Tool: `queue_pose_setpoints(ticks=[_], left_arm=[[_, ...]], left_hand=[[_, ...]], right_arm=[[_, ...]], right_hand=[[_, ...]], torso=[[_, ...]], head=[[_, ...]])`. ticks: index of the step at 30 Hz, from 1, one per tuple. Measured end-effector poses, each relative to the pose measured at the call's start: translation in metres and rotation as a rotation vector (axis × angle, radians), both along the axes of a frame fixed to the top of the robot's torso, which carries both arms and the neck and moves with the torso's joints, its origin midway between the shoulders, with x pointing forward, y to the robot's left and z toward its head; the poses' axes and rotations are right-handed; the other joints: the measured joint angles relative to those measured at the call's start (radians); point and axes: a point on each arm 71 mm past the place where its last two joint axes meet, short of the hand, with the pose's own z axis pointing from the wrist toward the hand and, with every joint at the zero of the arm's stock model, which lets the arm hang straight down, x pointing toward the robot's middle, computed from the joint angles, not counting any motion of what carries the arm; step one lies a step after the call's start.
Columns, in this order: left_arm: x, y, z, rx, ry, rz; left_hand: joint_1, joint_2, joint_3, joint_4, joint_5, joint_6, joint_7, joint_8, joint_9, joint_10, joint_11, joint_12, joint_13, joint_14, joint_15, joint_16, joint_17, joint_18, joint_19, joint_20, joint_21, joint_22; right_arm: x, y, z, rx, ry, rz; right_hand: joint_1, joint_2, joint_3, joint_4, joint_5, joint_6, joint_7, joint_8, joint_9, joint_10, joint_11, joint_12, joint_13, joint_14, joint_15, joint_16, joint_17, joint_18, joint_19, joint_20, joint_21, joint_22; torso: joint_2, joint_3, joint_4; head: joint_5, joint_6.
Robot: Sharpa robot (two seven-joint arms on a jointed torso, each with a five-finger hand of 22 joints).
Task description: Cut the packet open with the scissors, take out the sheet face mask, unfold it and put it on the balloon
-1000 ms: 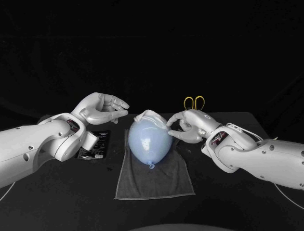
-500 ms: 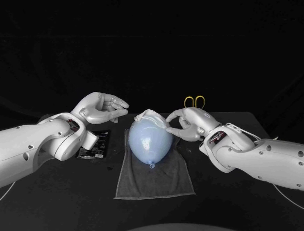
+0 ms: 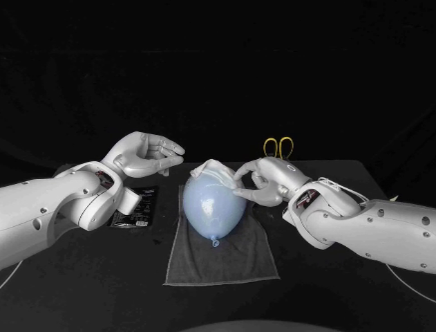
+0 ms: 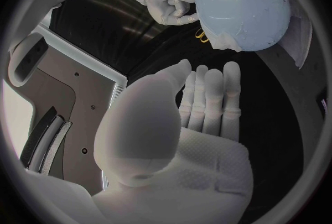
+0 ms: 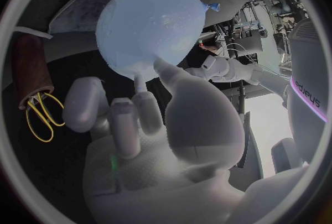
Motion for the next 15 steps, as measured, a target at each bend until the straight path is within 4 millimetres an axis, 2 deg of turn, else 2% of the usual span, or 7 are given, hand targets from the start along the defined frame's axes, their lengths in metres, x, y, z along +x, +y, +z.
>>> queue_pose_setpoints(ticks=[4, 7, 12, 14, 15], left_arm=[[0.0, -0.0001, -0.0002, -0.002, 0.002, 0.0], [0.0, -0.0001, -0.0003, -0.003, 0.003, 0.0], [0.0, -0.0001, -0.0005, -0.005, 0.005, 0.0], [0.0, -0.0001, -0.0005, -0.006, 0.006, 0.001], [0.0, -0.0001, -0.0006, -0.007, 0.007, 0.001]], left_hand=[[0.0, 0.0, 0.0, 0.0, 0.0, 0.0, 0.0, 0.0, -0.001, -0.002, 0.002, 0.0, 0.0, 0.0, 0.0, 0.0, 0.0, 0.0, 0.0, 0.0, 0.0, 0.0], [0.0, 0.0, 0.0, 0.0, 0.0, 0.0, 0.0, 0.0, -0.001, -0.003, 0.003, 0.0, 0.001, 0.0, 0.0, 0.0, 0.0, -0.001, 0.0, 0.0, 0.0, 0.0], [0.0, 0.0, 0.0, 0.0, 0.0, 0.0, 0.0, -0.004, -0.001, -0.003, 0.003, 0.004, 0.001, 0.0, 0.0, 0.0, 0.0, -0.001, 0.0, 0.0, 0.0, 0.0], [0.0, 0.0, 0.0, 0.0, 0.0, 0.0, 0.0, -0.004, -0.001, -0.003, 0.003, 0.004, 0.001, 0.0, 0.0, 0.0, 0.001, -0.001, 0.0, 0.0, 0.0, 0.0], [0.0, 0.0, 0.0, 0.0, 0.0, 0.0, 0.0, -0.004, -0.001, -0.003, 0.003, 0.004, 0.001, 0.0, 0.0, 0.0, 0.001, -0.001, 0.0, 0.0, 0.0, 0.0]], right_arm=[[0.0006, 0.0005, -0.0032, -0.009, 0.016, 0.004], [0.0014, 0.0008, -0.0048, -0.012, 0.024, 0.004], [0.0018, 0.0022, -0.0057, -0.012, 0.033, 0.007], [0.0016, 0.0028, -0.006, -0.01, 0.034, 0.009], [0.0015, 0.0029, -0.006, -0.009, 0.035, 0.01]], right_hand=[[0.0, 0.0, -0.003, 0.003, 0.0, 0.004, 0.003, 0.0, 0.0, 0.0, 0.0, 0.0, 0.0, 0.0, 0.0, 0.004, 0.0, 0.0, 0.0, 0.0, 0.0, 0.0], [0.002, 0.002, -0.007, 0.007, 0.0, 0.008, -0.001, 0.0, 0.0, 0.0, 0.0, 0.0, 0.0, 0.0, 0.0, 0.004, 0.0, 0.0, 0.0, 0.0, 0.0, -0.001], [0.044, 0.044, 0.004, 0.014, 0.0, 0.037, -0.007, 0.0, 0.001, 0.005, -0.006, 0.006, 0.0, -0.002, 0.002, 0.004, 0.001, 0.0, 0.0, 0.0, 0.006, -0.001], [0.072, 0.072, 0.026, 0.009, 0.0, 0.06, -0.014, 0.011, 0.006, 0.012, -0.012, 0.01, 0.0, -0.002, 0.001, 0.004, 0.001, 0.0, 0.0, 0.0, 0.01, 0.0], [0.081, 0.094, 0.037, 0.008, 0.0, 0.074, -0.019, 0.019, 0.01, 0.016, -0.016, 0.014, 0.0, -0.005, -0.003, 0.004, 0.001, 0.0, 0.001, -0.001, 0.016, 0.0]], torso=[[0.0, 0.0, 0.0002], [0.0, 0.0, 0.0002], [0.0, 0.0, 0.0003], [0.0, 0.0, 0.0003], [0.0, 0.0, 0.0003]], head=[[0.002, 0.0], [0.002, -0.002], [0.003, -0.004], [0.003, -0.005], [0.003, -0.005]])
